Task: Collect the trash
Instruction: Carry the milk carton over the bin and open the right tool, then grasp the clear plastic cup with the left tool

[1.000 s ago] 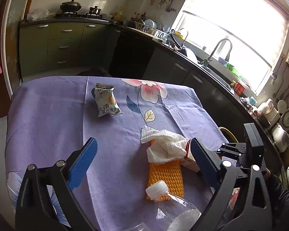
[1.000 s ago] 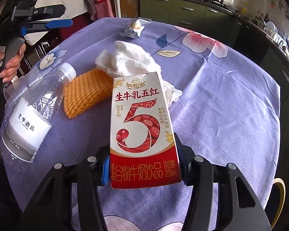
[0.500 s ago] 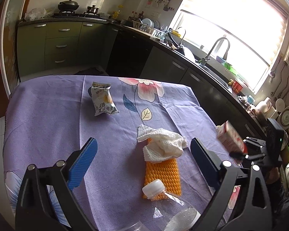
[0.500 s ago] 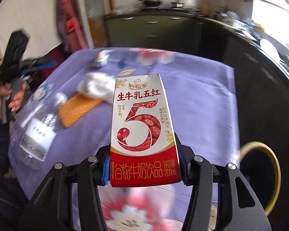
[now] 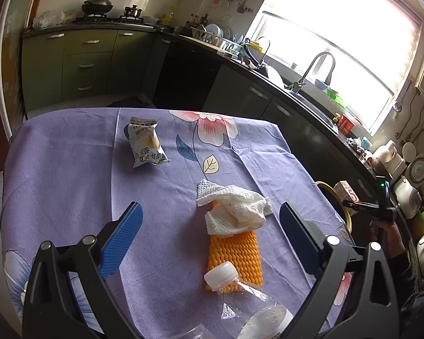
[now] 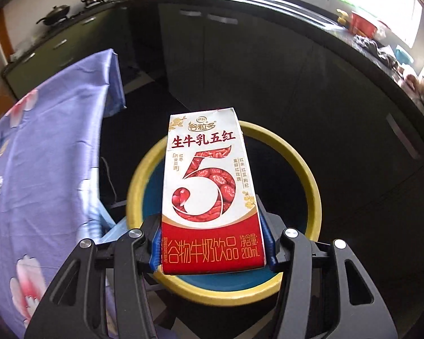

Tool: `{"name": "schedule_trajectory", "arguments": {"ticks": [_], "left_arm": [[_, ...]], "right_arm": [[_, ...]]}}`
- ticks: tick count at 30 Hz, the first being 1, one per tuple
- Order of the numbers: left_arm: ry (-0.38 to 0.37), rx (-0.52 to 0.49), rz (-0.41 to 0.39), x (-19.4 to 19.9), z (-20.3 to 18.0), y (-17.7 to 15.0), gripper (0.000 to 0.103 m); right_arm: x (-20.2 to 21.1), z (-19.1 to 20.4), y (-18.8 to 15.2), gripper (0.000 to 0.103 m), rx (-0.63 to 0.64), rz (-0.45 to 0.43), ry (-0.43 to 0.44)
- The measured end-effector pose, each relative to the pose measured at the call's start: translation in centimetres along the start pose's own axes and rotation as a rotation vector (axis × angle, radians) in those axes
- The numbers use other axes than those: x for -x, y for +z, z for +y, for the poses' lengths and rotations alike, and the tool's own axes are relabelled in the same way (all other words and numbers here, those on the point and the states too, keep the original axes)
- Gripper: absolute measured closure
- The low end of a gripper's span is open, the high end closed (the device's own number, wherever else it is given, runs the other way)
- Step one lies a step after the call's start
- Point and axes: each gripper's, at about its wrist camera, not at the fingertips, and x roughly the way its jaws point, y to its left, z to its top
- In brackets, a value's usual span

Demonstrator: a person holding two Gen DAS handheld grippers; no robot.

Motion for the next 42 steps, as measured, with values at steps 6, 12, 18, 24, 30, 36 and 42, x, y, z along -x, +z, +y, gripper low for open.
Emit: {"name": "schedule_trajectory", "arguments": {"ticks": [6, 12, 18, 24, 30, 36, 42], "left_arm": [[-0.005, -0.008, 0.010, -0.2, -0.2, -0.1, 0.010], [0.004, -0.009, 0.020, -0.4, -0.4, -0.2, 0.010], [0.061, 0.009, 0.057, 0.0, -0.6, -0.8, 0.010], [0.147, 0.074, 0.115, 1.7, 0.5, -2.5, 0.010], [0.236, 0.072, 0.248, 2.6, 0.7, -5.2, 0.010], [0.220, 0.090, 0.340, 2.1, 0.3, -7.7, 0.010], [0.204, 0.155, 0.432, 0.9, 1.7, -8.4, 0.010]], "right_arm": [[-1.5, -1.7, 0.5, 0.031, -0.087, -0.024, -0.039], [1.2, -1.1, -0.2, 0.031, -0.079, -0.064, 0.027], [3.5, 1.3, -1.2, 0.027, -0.033, -0.091, 0.069], [4.1, 2.5, -1.3, 0.027, 0.001, -0.104, 0.100], [3.6, 4.0, -1.4, 0.027, 0.038, -0.095, 0.139], [2.7, 5.1, -1.8, 0.027, 0.060, -0.078, 0.173], [3.1, 5.4, -2.0, 0.027, 0.079, -0.077, 0.179]]}}
